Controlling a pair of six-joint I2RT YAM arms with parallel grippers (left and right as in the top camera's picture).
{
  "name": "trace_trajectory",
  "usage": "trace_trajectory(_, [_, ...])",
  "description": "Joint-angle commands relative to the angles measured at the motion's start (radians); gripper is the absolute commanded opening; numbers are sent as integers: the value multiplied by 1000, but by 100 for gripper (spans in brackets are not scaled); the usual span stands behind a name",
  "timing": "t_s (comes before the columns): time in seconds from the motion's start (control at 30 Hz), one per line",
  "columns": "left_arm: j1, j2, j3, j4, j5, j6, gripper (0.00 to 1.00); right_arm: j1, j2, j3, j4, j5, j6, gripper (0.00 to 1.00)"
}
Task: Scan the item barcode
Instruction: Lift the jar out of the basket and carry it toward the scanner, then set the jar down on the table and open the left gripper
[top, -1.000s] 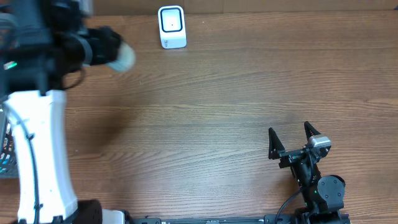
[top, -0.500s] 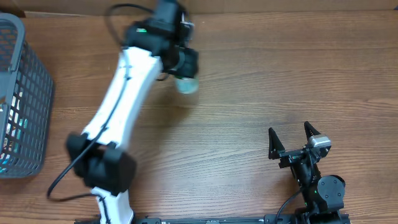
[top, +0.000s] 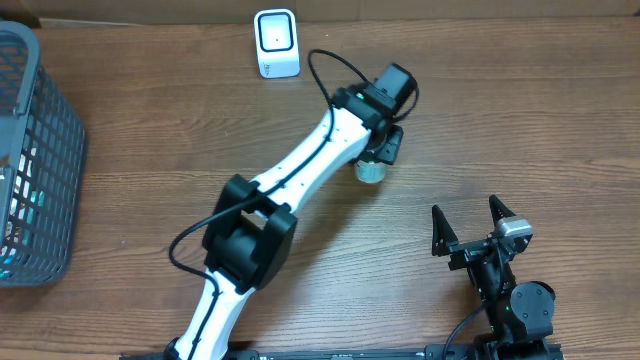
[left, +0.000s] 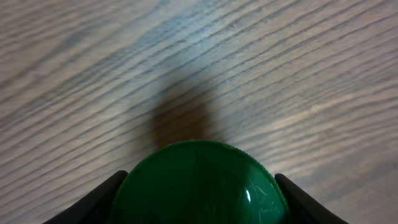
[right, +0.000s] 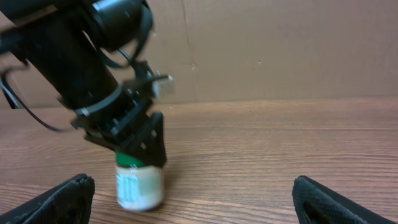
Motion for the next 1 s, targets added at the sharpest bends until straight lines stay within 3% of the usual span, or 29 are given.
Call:
trace_trajectory(0.0, [-7, 31, 1, 20, -50, -44, 41, 2, -12, -11, 3, -5, 6, 100])
trace_trajectory(0.1, [-16, 53, 1, 29, -48, -55, 45, 2, -12, -11, 3, -5, 6, 100])
trace_trajectory(0.17, [-17, 53, 1, 27, -42, -54, 52, 2, -12, -11, 3, -5, 6, 100])
trace_trajectory(0.37, [-14, 40, 11, 7, 27, -20, 99, 2, -12, -11, 3, -5, 6, 100])
trace_trajectory(0.73, [21, -142, 129, -84, 31, 43, 99, 2, -12, -11, 3, -5, 6, 100])
trace_trajectory(0.87, [92, -269, 181, -134, 25, 93, 100, 2, -12, -11, 3, -5, 6, 100])
trace_trajectory(0.97, [221, -401, 213, -225, 24, 134, 100, 2, -12, -11, 3, -5, 6, 100])
